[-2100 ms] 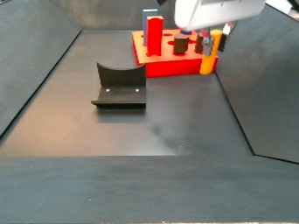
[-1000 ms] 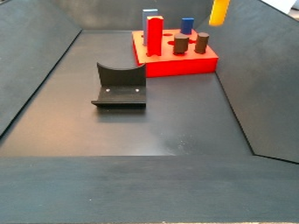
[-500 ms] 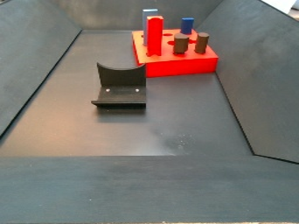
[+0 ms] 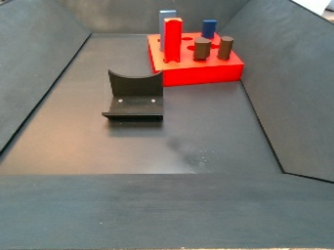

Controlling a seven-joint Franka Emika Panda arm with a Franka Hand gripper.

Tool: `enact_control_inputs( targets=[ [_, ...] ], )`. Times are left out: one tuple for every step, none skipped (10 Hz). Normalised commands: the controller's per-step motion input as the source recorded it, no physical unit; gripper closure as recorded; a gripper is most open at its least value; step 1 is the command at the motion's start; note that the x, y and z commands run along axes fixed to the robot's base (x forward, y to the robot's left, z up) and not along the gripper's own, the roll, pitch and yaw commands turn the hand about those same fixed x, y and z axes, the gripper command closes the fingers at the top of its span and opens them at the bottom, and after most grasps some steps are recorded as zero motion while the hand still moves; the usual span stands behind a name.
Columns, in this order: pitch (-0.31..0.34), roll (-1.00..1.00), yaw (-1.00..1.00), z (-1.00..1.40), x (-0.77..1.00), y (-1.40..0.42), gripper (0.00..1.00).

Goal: Pick up the oval object. Move up. Move to above the board. Insert the oval object.
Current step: Move to above the board, then insert the oval object.

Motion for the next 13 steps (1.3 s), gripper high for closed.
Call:
enact_control_inputs(
  targets=[
    [0.160, 0.01, -0.04, 0.23, 0.49, -0.77, 1.00],
    [0.159, 0.02, -0.03, 0.17, 0.39, -0.56, 1.00],
    [0.113, 0.03, -0.01, 0.09, 0.22, -0.27, 1.00],
    [-0.043, 0.00, 0.00, 0.00, -0.03, 0.00, 1.00],
    [-0.004, 0.08, 0.00, -0.17, -0.02, -0.12, 1.00],
    [-0.097, 0.07, 0.00, -0.45, -0.17, -0.05, 1.00],
    [-0.077, 0.15, 0.00, -0.54, -0.07, -0.12, 1.00],
    [-0.023, 0.25, 0.00, -0.56, 0.00, -0.15, 1.00],
    [-0.041, 0.36, 0.12, -0.60, 0.00, -0.19, 1.00],
    [-0.041, 0.34, 0.08, -0.65, 0.00, -0.23, 1.00],
    [-0.067, 0.31, 0.19, -0.66, 0.00, -0.26, 1.00],
    [-0.079, 0.20, 0.09, -0.83, 0.14, -0.22, 1.00],
    [-0.124, 0.05, 0.09, -0.88, 0.08, 0.00, 1.00]
  ],
)
